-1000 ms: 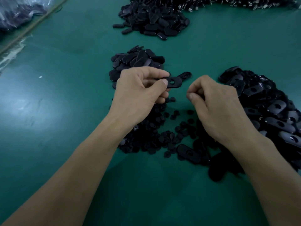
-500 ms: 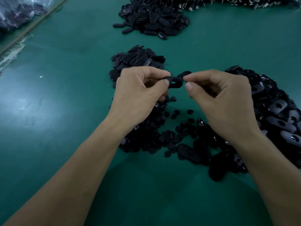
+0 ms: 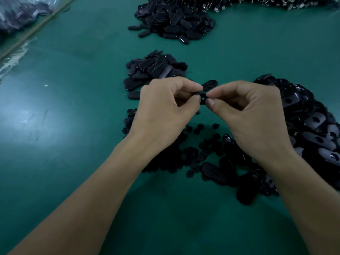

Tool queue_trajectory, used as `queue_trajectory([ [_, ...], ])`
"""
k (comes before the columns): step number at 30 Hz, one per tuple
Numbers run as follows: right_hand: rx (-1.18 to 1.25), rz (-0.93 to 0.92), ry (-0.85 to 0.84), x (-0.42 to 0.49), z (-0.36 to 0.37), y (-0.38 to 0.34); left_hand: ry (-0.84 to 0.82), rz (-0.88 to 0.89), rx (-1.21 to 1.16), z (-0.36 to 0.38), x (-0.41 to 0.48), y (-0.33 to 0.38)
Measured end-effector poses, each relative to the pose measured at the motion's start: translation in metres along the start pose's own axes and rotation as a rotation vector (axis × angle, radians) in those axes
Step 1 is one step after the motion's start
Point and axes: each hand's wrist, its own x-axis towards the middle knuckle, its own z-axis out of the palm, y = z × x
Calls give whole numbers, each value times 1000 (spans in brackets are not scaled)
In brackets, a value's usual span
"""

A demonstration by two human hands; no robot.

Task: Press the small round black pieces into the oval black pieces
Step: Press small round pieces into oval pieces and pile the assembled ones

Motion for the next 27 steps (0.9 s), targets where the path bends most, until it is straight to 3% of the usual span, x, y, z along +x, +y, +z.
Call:
queue_trajectory([
  [21,-65,55,-22,-3,-2,-4,-57,33,-34,5,-4,0],
  [27,-129,98,-31,-3,-3,-4,-47,173,107,7,-9,6],
])
